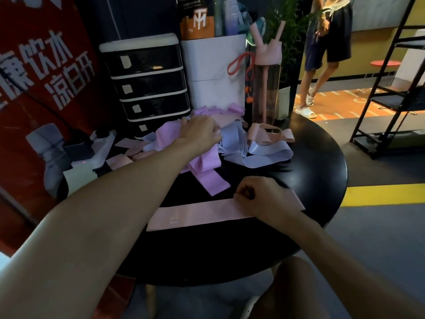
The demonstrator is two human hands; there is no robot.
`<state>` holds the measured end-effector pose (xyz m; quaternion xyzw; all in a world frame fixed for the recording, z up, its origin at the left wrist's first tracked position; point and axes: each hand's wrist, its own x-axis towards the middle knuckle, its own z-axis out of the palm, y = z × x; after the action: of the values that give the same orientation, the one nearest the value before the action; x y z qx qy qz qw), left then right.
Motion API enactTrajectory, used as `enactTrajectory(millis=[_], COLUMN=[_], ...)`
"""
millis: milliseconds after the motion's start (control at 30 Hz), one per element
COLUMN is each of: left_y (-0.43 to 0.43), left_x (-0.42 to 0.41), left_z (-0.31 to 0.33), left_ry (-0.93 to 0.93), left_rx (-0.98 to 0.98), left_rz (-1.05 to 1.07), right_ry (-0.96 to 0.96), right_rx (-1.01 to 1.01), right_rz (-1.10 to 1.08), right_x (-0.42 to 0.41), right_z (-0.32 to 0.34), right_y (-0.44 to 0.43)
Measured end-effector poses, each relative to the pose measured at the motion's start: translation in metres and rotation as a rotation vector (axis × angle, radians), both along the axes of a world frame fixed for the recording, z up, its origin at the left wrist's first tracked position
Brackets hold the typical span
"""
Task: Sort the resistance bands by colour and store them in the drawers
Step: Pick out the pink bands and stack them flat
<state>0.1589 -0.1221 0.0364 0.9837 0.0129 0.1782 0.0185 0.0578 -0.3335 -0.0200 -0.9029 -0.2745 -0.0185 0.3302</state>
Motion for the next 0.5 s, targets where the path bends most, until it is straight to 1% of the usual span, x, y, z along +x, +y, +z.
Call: enactTrajectory(millis=[100,200,267,367,500], left_y=[0.0,0.007,0.009,0.011,0.017], left_x=[0.011,0.019,0.019,0.008,-0.01], left_z=[-0.003,-0.009,-0.01,-0.002,0.023], left_ry=[0.011,0.004,-0.043,-0.161,-0.327], left_rx=[0.037,0.023,-0.008,-0.115,-0.365], left_rz=[0.048,0.066,0.058,0.019,-0.04], right_ry=[0.009,0.007,0.0,-0.005,0.006], right_rx=[0.052,0.053,0.068,0.064,0.052], right_rz=[0.023,0.053,0.06,0.058,0.031], right_x=[0.006,0.009,0.01,0.01,0.008], right_z=[-0.007,-0.008,-0.009,-0.009,-0.008], right_y=[0.001,0.0,0.0,0.0,0.002])
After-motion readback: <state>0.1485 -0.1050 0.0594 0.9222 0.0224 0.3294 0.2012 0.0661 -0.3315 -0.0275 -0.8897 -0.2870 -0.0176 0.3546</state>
